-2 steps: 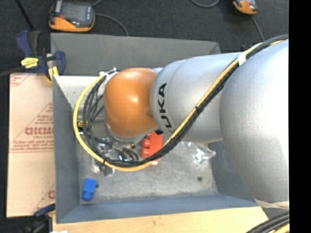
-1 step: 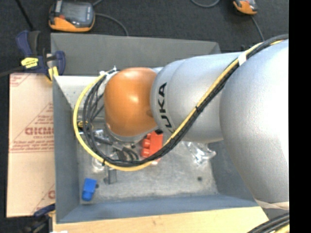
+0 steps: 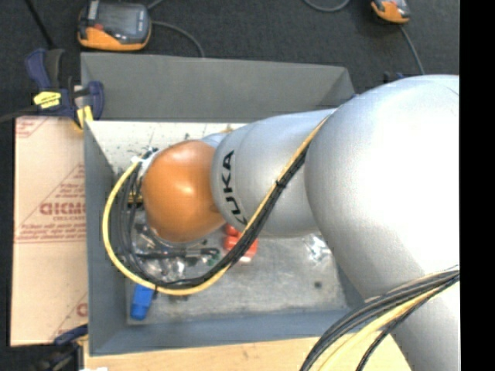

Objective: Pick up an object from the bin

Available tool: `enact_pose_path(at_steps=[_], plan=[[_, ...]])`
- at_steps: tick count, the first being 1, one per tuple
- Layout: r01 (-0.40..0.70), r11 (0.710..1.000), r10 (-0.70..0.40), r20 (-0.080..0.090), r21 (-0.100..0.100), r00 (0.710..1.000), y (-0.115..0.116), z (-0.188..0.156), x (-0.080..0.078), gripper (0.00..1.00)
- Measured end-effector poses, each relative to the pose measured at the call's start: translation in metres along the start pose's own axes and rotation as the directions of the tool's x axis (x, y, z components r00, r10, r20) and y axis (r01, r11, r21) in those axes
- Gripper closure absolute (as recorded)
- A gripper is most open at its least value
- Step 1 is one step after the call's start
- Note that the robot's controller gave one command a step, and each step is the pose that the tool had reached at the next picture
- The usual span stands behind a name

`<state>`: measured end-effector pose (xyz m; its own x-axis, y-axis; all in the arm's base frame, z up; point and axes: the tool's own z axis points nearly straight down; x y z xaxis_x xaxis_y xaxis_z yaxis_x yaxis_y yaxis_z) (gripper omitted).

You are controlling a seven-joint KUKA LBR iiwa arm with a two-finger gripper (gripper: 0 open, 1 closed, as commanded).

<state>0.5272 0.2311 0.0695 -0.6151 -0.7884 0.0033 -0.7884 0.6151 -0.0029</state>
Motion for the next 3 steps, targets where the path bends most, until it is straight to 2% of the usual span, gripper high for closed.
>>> enact_pose_path(at_steps=[1,2,3], plan=[[0.121,0.993,-0.121,-0.003,0.002,0.993,0.014,-0.001,0.009,0.0],[0.235,0.972,-0.235,0.003,-0.001,0.972,0.038,-0.001,0.031,0.0],[0.232,0.973,-0.232,0.005,-0.003,0.973,0.039,-0.001,0.03,1.0]])
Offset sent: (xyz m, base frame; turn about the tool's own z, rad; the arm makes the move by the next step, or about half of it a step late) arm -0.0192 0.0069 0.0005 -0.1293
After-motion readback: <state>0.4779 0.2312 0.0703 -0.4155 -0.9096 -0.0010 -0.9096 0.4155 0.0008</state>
